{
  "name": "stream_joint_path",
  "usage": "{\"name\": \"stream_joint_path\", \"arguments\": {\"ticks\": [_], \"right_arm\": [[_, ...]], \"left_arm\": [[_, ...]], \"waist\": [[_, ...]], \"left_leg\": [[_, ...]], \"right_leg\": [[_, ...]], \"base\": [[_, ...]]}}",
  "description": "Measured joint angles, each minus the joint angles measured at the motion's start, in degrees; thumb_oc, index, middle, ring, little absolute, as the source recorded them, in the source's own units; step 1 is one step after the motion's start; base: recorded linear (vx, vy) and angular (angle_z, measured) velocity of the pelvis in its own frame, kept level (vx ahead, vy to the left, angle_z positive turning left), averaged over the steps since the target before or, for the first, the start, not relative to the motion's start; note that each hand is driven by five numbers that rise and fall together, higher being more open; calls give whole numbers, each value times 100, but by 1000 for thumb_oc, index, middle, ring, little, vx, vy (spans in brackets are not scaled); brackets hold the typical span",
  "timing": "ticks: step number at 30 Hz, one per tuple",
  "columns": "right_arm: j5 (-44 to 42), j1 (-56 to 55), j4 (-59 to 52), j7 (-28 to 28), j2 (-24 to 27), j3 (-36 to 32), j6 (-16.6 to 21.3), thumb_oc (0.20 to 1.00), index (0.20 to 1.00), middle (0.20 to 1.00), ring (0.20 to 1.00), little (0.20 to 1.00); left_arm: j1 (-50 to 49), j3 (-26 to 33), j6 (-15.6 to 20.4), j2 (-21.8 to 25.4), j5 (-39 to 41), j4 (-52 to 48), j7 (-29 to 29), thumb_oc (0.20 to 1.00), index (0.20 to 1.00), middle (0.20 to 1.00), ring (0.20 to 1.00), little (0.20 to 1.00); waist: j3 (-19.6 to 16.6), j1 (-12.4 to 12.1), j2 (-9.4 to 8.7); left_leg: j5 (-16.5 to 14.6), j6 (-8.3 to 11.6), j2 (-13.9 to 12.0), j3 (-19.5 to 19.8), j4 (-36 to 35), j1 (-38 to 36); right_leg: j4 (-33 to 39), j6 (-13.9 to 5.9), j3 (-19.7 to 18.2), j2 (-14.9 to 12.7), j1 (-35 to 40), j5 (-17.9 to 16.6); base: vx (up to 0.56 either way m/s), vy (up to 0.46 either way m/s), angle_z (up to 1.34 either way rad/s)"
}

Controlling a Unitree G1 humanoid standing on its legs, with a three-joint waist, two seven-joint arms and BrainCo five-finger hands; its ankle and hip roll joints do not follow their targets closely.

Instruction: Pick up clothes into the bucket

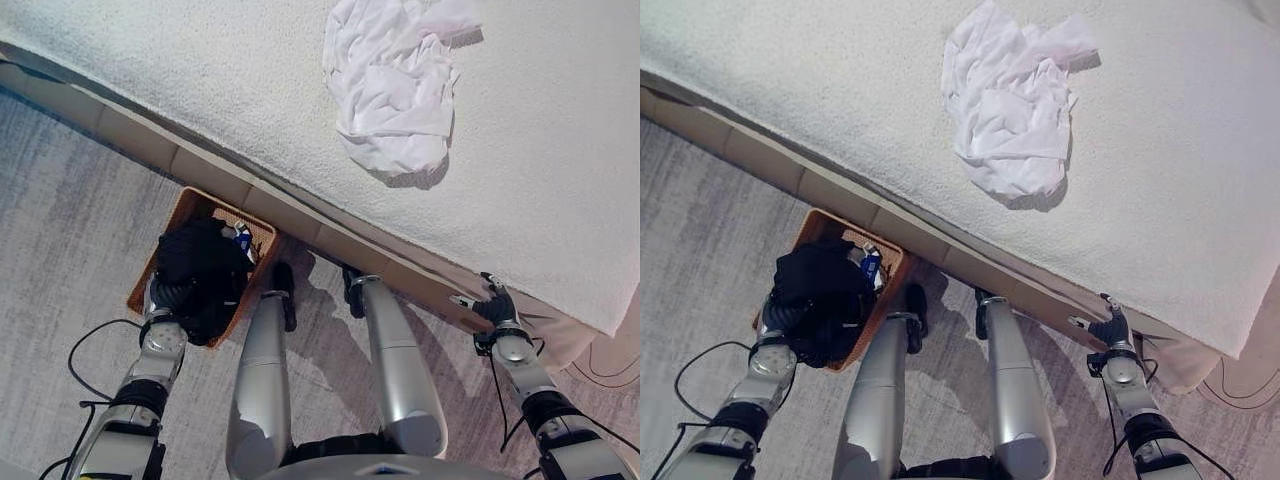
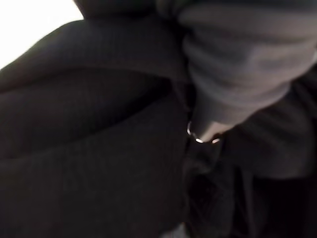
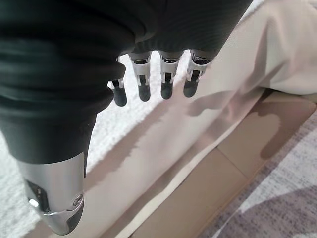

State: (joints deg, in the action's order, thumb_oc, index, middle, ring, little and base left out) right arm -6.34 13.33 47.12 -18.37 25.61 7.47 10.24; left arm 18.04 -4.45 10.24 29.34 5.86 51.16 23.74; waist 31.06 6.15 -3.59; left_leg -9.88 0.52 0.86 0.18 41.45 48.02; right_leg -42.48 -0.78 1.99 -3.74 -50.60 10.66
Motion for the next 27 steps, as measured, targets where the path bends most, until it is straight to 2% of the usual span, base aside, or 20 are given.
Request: {"name": "stream_joint_path", "arguments": {"ticks": [4,5,6,12,16,17,18,21,27], "right_arm": [[-117,29,-119,-88,-8,25,26,1000,1000,1000,1000,1000],[-135,27,-167,-102,1,21,34,1000,1000,1000,1000,1000],[-178,37,-214,-104,10,20,59,1000,1000,1000,1000,1000],[-306,-23,-642,-178,-7,12,72,1000,1000,1000,1000,1000],[-328,-55,-1435,-325,-4,-2,209,1000,1000,1000,1000,1000],[-250,-66,-1578,-367,26,8,192,1000,1000,1000,1000,1000],[138,-180,-2184,-457,292,104,232,1000,1000,1000,1000,1000],[629,-102,-2462,-651,569,120,331,1000,1000,1000,1000,1000],[954,-6,-2922,-1008,619,78,355,1000,1000,1000,1000,1000]], "left_arm": [[64,27,-110,81,74,58,98,200,200,200,200,200],[61,29,-113,111,83,60,111,445,445,445,445,445],[69,96,-145,151,125,59,120,1000,1000,1000,1000,1000],[66,204,-432,167,166,196,340,1000,1000,1000,1000,1000],[64,485,-523,217,115,217,645,1000,1000,1000,1000,1000],[55,532,-554,227,82,190,691,1000,1000,1000,1000,1000],[2,758,-595,231,-66,93,848,1000,1000,1000,1000,1000],[-118,875,-626,210,-65,108,1096,1000,1000,1000,1000,1000],[-551,1069,-648,202,-67,-518,1421,1000,1000,1000,1000,1000]], "waist": [[9,16,-44],[8,24,-46],[7,46,-49],[8,80,-54],[3,83,-61],[3,62,-61],[3,79,-65],[-6,59,-73],[-11,-7,-78]], "left_leg": [[9,-15,-31,31,187,284],[8,-17,-39,33,220,346],[10,-21,-39,33,234,444],[12,-24,-40,25,250,470],[29,-50,-41,11,175,443],[90,-105,-36,0,137,425],[144,-112,2,-27,-76,351],[196,-172,25,-17,-357,-4],[326,-114,66,-27,-808,-373]], "right_leg": [[-66,-13,24,41,-228,-73],[-73,-13,25,52,-272,-73],[-69,-14,25,53,-366,-74],[-22,-15,24,51,-361,-76],[47,-15,19,50,-337,-81],[67,-3,17,34,-324,-146],[230,-10,17,-7,-279,-268],[477,-15,32,-22,67,-317],[817,-49,33,-50,387,-346]], "base": [[52,16,-3],[14,25,-5],[0,0,0],[2,7,0],[-21,1,0],[-82,-9,6],[0,-7,6],[-24,-14,5],[2,-21,1]]}}
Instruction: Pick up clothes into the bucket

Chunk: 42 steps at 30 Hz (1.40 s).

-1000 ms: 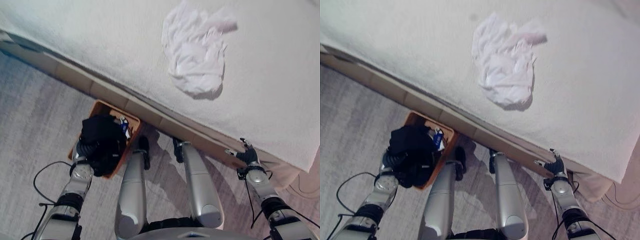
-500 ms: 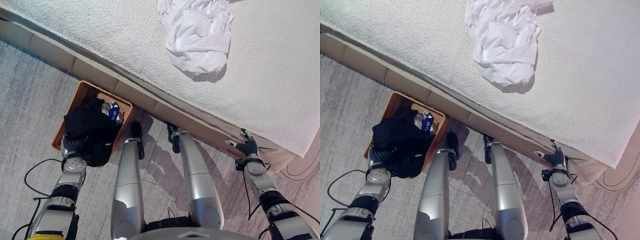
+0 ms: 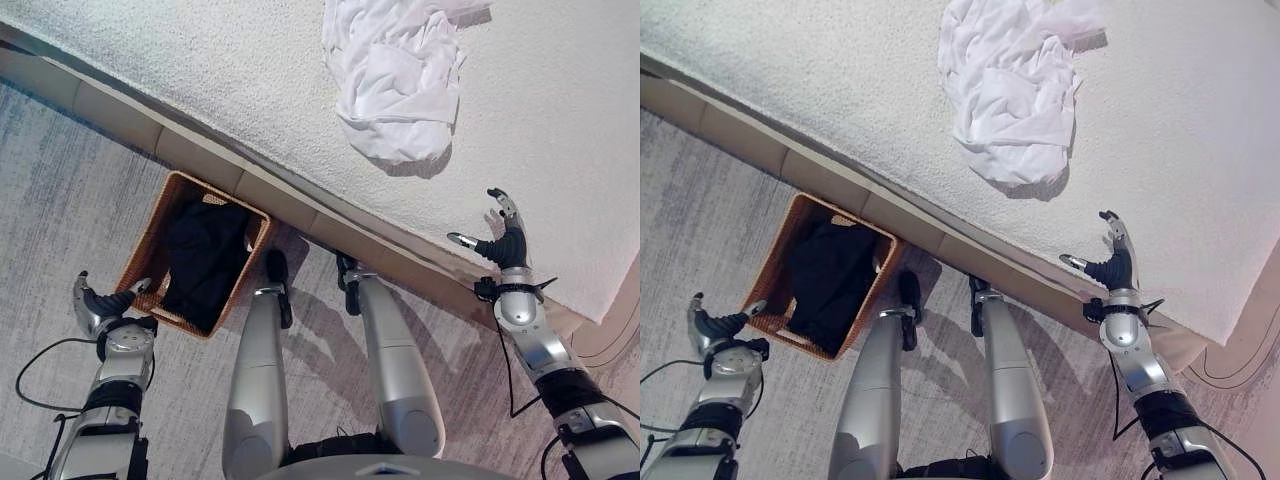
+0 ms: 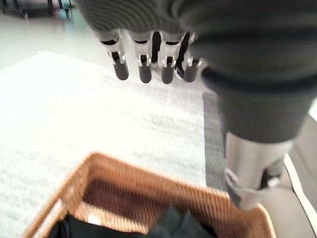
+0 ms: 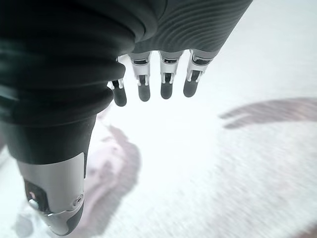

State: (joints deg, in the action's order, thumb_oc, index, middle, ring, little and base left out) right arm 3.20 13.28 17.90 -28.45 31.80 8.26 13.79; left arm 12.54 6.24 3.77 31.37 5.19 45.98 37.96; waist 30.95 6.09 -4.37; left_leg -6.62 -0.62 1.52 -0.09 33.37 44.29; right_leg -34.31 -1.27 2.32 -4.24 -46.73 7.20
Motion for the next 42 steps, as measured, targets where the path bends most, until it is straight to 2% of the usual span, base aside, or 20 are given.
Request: {"name": "stream_joint_path", "arguments": {"ticks": [4,5,8,9,10,11,12,13,14,17,21,22,25,26,30,31,32,33,42], "right_arm": [[89,498,9,-218,0,-131,-48,1000,1000,1000,1000,1000],[124,659,75,-279,6,-196,-88,1000,1000,1000,1000,1000],[186,1196,359,-353,10,-208,-223,1000,1000,1000,1000,1000],[159,1644,882,-394,25,-176,-281,1000,1000,1000,1000,1000],[30,2144,1603,-390,123,-154,-416,1000,1000,1000,1000,1000],[-62,2270,1847,-396,185,-143,-459,1000,1000,1000,1000,1000],[-230,2932,2663,-319,299,66,-509,1000,1000,1000,1000,1000],[-308,3180,3070,-262,375,250,-582,1000,1000,1000,1000,1000],[-426,3539,3530,-191,398,339,-670,1000,1000,1000,1000,1000],[-463,3834,3948,-35,349,621,-757,1000,1000,1000,1000,1000],[-461,4353,4924,139,281,868,-867,1000,1000,1000,1000,1000],[-451,4398,5043,176,280,884,-876,1000,1000,1000,1000,1000],[-407,4558,5428,598,502,1316,-955,1000,1000,1000,1000,1000],[-264,4645,5569,904,634,1738,-972,1000,1000,1000,1000,1000],[145,4843,5789,1583,847,1935,-1109,1000,1000,1000,1000,1000],[194,4862,5794,1669,879,1918,-1132,536,536,536,536,536],[200,4862,5821,1708,895,1914,-1139,313,313,313,313,313],[235,4872,5856,1744,917,1914,-1140,200,200,200,200,200],[231,5006,5758,1897,1225,1917,-1196,200,200,200,200,200]], "left_arm": [[-178,3,55,-144,5,-692,93,1000,1000,1000,1000,1000],[-317,-9,159,-327,9,-1285,89,1000,1000,1000,1000,1000],[-342,-89,489,-518,149,-1517,-23,1000,1000,1000,1000,1000],[-336,-126,766,-693,702,-1551,-272,1000,1000,1000,1000,1000],[-310,-438,1003,-819,1215,-1553,-609,1000,1000,1000,1000,1000],[-309,-639,1081,-835,1358,-1562,-728,1000,1000,1000,1000,1000],[-317,-1001,1175,-870,1521,-1468,-1021,1000,1000,1000,1000,1000],[-268,-1161,1174,-911,1580,-1338,-1144,1000,1000,1000,1000,1000],[-195,-1381,1171,-1037,1650,-1152,-1366,1000,1000,1000,1000,1000],[-192,-1859,1145,-1130,1702,-1001,-1659,1000,1000,1000,1000,1000],[-110,-2548,1106,-1106,1754,-1044,-2154,1000,1000,1000,1000,1000],[-110,-2562,1103,-1105,1752,-1061,-2197,1000,1000,1000,1000,1000],[-37,-2747,1056,-996,1735,-1107,-2395,1000,1000,1000,1000,1000],[-37,-2748,1040,-992,1675,-1107,-2519,1000,1000,1000,1000,1000],[-75,-2751,917,-1029,1579,-1112,-2808,1000,1000,1000,1000,1000],[-75,-2752,887,-1033,1579,-1111,-2855,1000,1000,1000,1000,1000],[-73,-2752,874,-1036,1579,-1112,-2881,1000,1000,1000,1000,1000],[-70,-2752,865,-1045,1579,-1118,-2909,1000,1000,1000,1000,1000],[113,-2751,784,-1071,1582,-1145,-2955,1000,1000,1000,1000,1000]], "waist": [[8,-181,28],[10,-280,54],[3,-431,102],[-4,-463,181],[-10,-556,296],[-8,-566,329],[-9,-762,416],[-5,-730,475],[-8,-873,566],[-3,-1016,632],[-17,-1137,859],[-20,-1148,884],[-18,-1216,951],[-21,-1188,978],[-38,-1178,1045],[-39,-1184,1046],[-41,-1189,1050],[-48,-1194,1059],[-111,-1147,1161]], "left_leg": [[164,57,50,16,-435,-286],[273,95,77,40,-634,-443],[386,111,137,188,-937,-730],[483,135,203,309,-1130,-872],[610,146,261,374,-1320,-1013],[637,164,277,396,-1382,-1053],[735,191,318,488,-1518,-1101],[782,208,342,535,-1556,-1112],[899,213,401,668,-1740,-1193],[993,209,466,831,-1890,-1270],[1194,233,623,1119,-2187,-1328],[1126,241,625,1159,-2232,-1336],[1283,238,688,1255,-2417,-1354],[1307,260,700,1295,-2431,-1343],[1328,271,738,1436,-2500,-1345],[1328,269,742,1442,-2500,-1346],[1328,269,745,1446,-2501,-1346],[1328,269,755,1451,-2511,-1346],[1384,242,786,1447,-2500,-1355]], "right_leg": [[184,-5,50,-61,217,-74],[288,-9,103,-105,353,-101],[388,-4,253,-173,609,-94],[447,-1,358,-236,745,-90],[465,9,430,-313,835,-75],[472,13,441,-330,851,-71],[466,19,517,-380,870,-60],[451,36,577,-417,894,-46],[414,37,696,-500,924,6],[315,78,812,-592,948,110],[114,92,1030,-817,905,261],[36,68,1046,-831,887,318],[-89,90,1141,-948,825,383],[-96,97,1182,-971,826,389],[-121,109,1251,-1006,826,403],[-127,114,1258,-1014,826,410],[-139,115,1261,-1018,825,411],[-143,115,1263,-1029,826,411],[-149,109,1286,-1074,836,406]], "base": [[3,-45,11],[9,-34,24],[6,-75,28],[-7,-53,48],[-6,-63,50],[-4,-72,41],[-1,-83,27],[-4,-74,48],[-2,-52,49],[7,-43,43],[31,-67,38],[73,-112,38],[-3,-120,26],[0,-71,15],[3,-52,12],[3,-26,6],[2,-22,5],[3,4,4],[1,3,2]]}}
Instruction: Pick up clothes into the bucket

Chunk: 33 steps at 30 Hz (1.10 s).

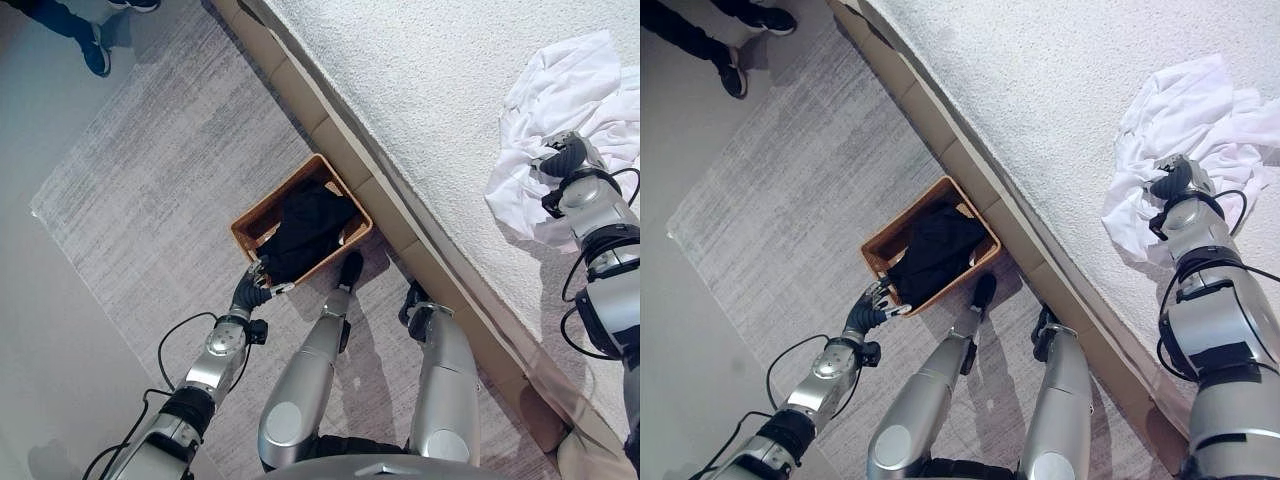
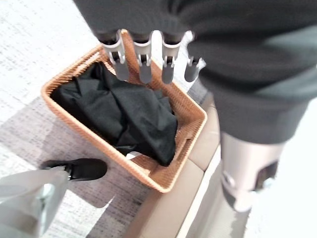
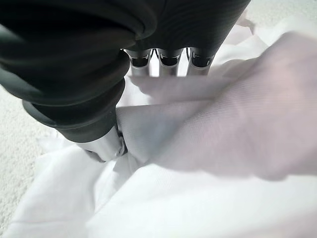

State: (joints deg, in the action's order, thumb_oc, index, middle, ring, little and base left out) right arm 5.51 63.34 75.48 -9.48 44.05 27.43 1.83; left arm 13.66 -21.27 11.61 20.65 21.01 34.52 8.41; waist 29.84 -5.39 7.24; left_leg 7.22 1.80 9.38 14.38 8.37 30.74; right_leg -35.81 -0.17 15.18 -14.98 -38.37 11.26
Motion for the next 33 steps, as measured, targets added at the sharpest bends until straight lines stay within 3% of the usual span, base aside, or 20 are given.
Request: {"name": "stream_joint_path", "arguments": {"ticks": [5,11,15,17,19,20,21,23,24,33], "right_arm": [[-92,24,-327,17,194,19,-5,200,200,200,200,200],[-542,65,-1118,-242,504,-10,-13,200,200,200,200,200],[-673,74,-2225,-377,677,-9,87,200,200,200,200,200],[-696,50,-2633,-380,705,-8,116,200,200,200,200,200],[-726,-78,-2978,-357,698,5,234,200,200,200,200,200],[-833,-137,-3282,-310,790,-12,175,200,200,200,200,200],[-869,-233,-3520,-266,788,-11,169,200,200,200,200,200],[-993,-565,-4123,-104,823,-25,342,200,200,200,200,200],[-1110,-588,-4241,-24,869,-12,384,200,200,200,200,200],[-1757,-1203,-5859,591,1290,-154,466,200,200,200,200,200]], "left_arm": [[178,7,4,-16,2,-77,6,1000,1000,1000,1000,1000],[237,80,34,64,45,-438,11,1000,1000,1000,1000,1000],[144,461,132,307,133,-917,8,1000,1000,1000,1000,1000],[110,652,169,596,275,-1329,2,1000,1000,1000,1000,1000],[65,689,287,836,350,-1542,-9,1000,1000,1000,1000,1000],[225,710,199,964,446,-1821,-40,1000,1000,1000,1000,1000],[186,726,180,1064,497,-2045,-67,1000,1000,1000,1000,1000],[168,724,310,1322,500,-2530,-180,1000,1000,1000,1000,1000],[372,717,342,1331,497,-2668,-224,1000,1000,1000,1000,1000],[931,356,146,1361,449,-2939,-516,1000,1000,1000,1000,1000]], "waist": [[0,111,-5],[15,232,-31],[1,402,-177],[-63,521,-341],[-224,480,-504],[-223,676,-624],[-235,568,-677],[-513,619,-818],[-627,769,-854],[-1151,1020,-816]], "left_leg": [[82,12,-16,-31,48,0],[43,-38,-187,-273,71,-491],[-92,-98,-390,-668,-42,-1047],[-110,-77,-490,-845,-187,-1273],[-113,-76,-571,-985,-259,-1403],[-125,-54,-636,-1091,-340,-1638],[-128,-53,-674,-1148,-398,-1732],[-200,-2,-774,-1262,-485,-1924],[-255,15,-812,-1278,-517,-2023],[-297,73,-1000,-1444,-804,-2728]], "right_leg": [[130,2,3,38,64,-66],[696,-75,-134,308,712,-326],[1230,-216,-478,590,1271,-516],[1435,-249,-643,719,1442,-605],[1632,-297,-754,815,1553,-731],[1772,-222,-836,908,1769,-782],[1846,-254,-881,949,1847,-821],[2062,-298,-976,1063,2035,-858],[2173,-293,-981,1101,2160,-878],[2748,-208,-1062,1329,2945,-1060]], "base": [[-56,66,-2],[9,59,-25],[45,41,-60],[63,5,-52],[57,-11,-49],[76,-11,-28],[27,-6,-51],[51,-10,-46],[89,-21,-7],[80,-21,-11]]}}
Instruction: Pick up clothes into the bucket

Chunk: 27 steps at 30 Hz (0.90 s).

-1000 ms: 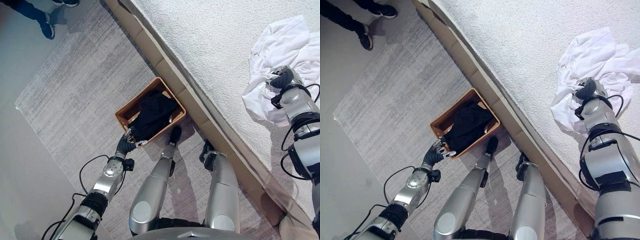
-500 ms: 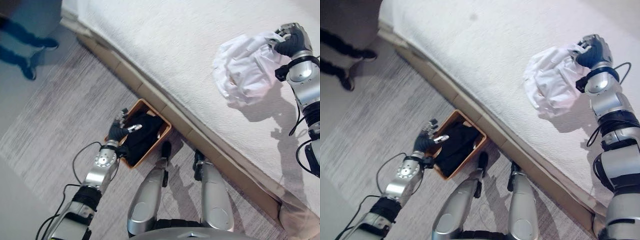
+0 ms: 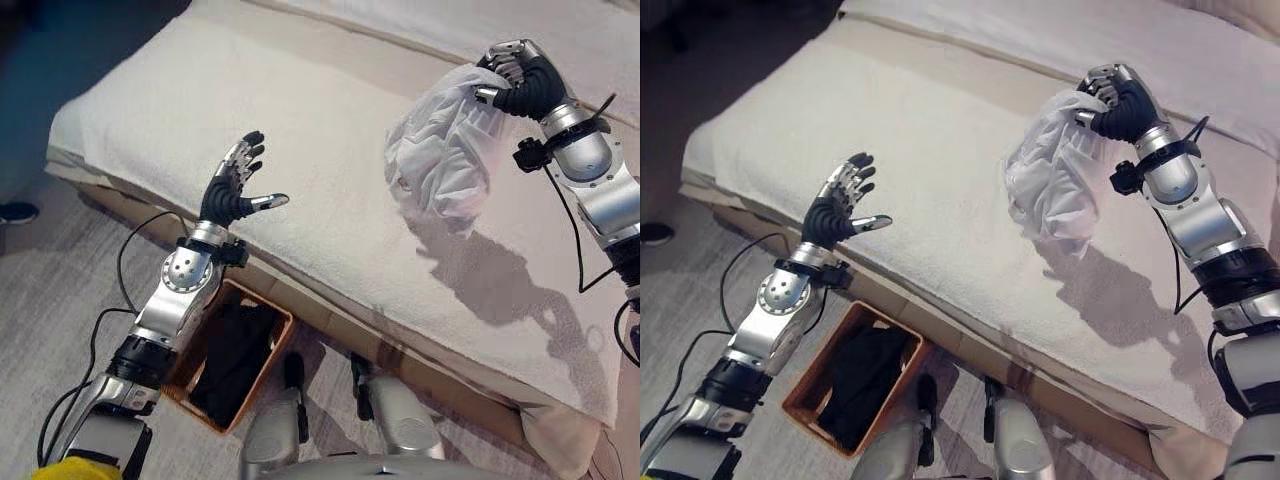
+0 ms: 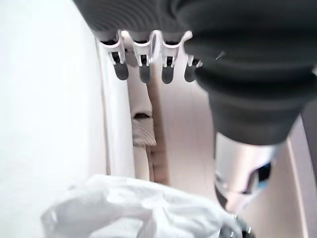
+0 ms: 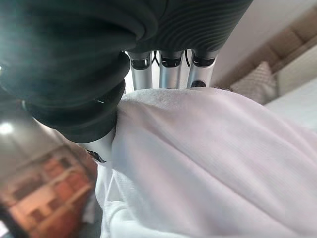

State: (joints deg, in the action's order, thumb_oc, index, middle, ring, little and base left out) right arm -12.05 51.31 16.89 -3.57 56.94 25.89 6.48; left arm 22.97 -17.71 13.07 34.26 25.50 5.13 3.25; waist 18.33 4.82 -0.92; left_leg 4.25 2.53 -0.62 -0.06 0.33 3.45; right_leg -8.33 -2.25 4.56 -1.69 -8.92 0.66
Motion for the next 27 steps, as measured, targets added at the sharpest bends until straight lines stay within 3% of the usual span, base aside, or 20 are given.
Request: {"name": "stream_joint_path", "arguments": {"ticks": [6,14,25,26,27], "right_arm": [[-264,-42,-960,330,210,-2,55,200,200,200,200,200],[-910,-95,-1482,573,-32,299,117,200,200,200,200,200],[-1218,-82,-1695,696,-86,881,108,200,200,200,200,200],[-1219,-80,-1697,697,-81,887,108,200,200,200,200,200],[-1244,-80,-1698,699,-73,924,109,200,200,200,200,200]], "left_arm": [[674,-561,-213,-226,-553,80,33,1000,1000,1000,1000,1000],[1620,-1654,-327,-687,-660,654,-43,1000,1000,1000,1000,1000],[2238,-2846,-611,-1178,872,719,-488,1000,1000,1000,1000,1000],[2255,-2870,-632,-1132,967,720,-509,736,736,736,736,736],[2278,-2952,-656,-1149,1197,715,-564,379,379,379,379,379]], "waist": [[-303,96,26],[-871,194,87],[-1087,212,162],[-1099,214,167],[-1135,223,182]], "left_leg": [[-31,45,-54,9,-121,-328],[-53,65,-66,3,-278,-585],[-54,66,-81,33,-290,-689],[-54,66,-80,34,-291,-690],[-54,66,-80,34,-291,-692]], "right_leg": [[253,10,28,62,410,-8],[525,-10,57,79,722,-24],[772,-18,97,98,957,-117],[773,-18,99,98,958,-117],[777,-18,100,98,963,-117]], "base": [[76,-13,1],[33,-3,2],[4,-3,1],[0,0,0],[0,0,0]]}}
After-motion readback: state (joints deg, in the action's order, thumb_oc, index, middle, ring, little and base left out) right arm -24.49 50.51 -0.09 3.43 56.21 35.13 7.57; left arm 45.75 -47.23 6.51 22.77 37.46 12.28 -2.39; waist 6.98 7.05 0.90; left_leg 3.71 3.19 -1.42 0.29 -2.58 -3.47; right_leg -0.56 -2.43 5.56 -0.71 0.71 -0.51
